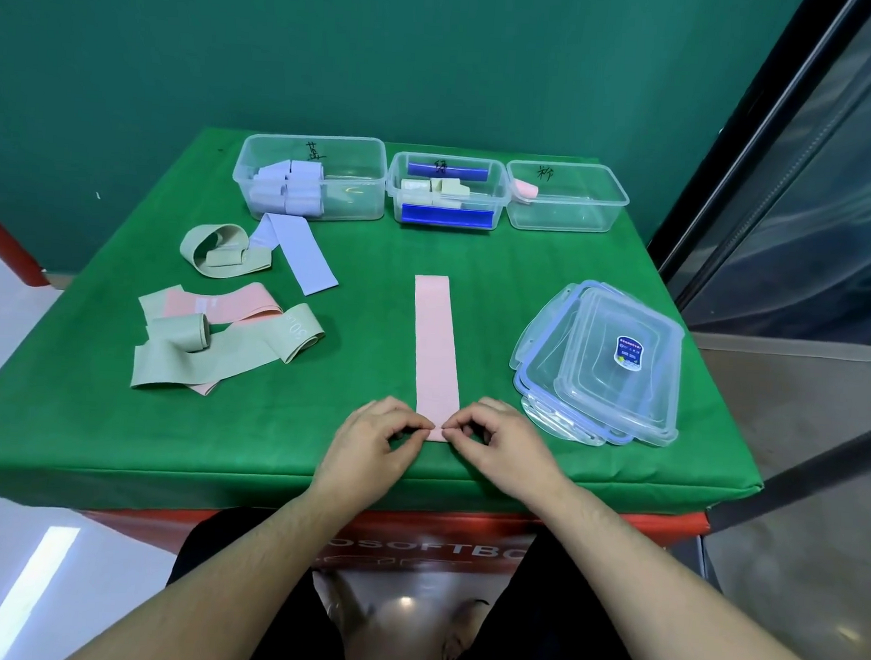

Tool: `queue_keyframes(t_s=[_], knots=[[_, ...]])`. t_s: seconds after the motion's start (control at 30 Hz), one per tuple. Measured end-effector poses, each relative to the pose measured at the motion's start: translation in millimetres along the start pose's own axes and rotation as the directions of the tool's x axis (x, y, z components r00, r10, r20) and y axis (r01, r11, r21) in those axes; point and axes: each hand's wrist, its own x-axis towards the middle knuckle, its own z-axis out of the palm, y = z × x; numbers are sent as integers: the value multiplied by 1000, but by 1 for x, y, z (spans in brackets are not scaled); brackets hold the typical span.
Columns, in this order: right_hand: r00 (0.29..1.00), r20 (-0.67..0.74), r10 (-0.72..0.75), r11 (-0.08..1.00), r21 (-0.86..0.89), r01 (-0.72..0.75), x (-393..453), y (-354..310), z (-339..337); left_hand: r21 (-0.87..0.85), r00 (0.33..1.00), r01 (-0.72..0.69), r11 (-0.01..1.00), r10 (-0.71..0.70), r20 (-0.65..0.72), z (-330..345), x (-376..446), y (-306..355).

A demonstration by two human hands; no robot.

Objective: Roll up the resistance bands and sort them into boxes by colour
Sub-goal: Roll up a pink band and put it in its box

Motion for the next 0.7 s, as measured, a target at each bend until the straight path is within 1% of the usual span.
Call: queue_keyframes(t_s=[0.1,0.23,0.43,0.6,0.7], knots=[[999,-13,-47,999,-12,47,-4,3,0,17,1000,12,1000,-13,23,0,-1,-1],[999,-15,-31,1000,1,31,-3,3,-1,49,999,11,999,-13,46,1,0,-4],[999,-42,-1,999,-37,-1,-3,0,1,79,1000,4,997,-5,11,3,2,-1],[999,-46,5,999,-38,-6,-1,1,3,74,1000,26,997,-25,-5,4,3,1],[999,-52,11,999,-42,-13,1,2,4,43,999,24,999,-23,-25,3,2,2]])
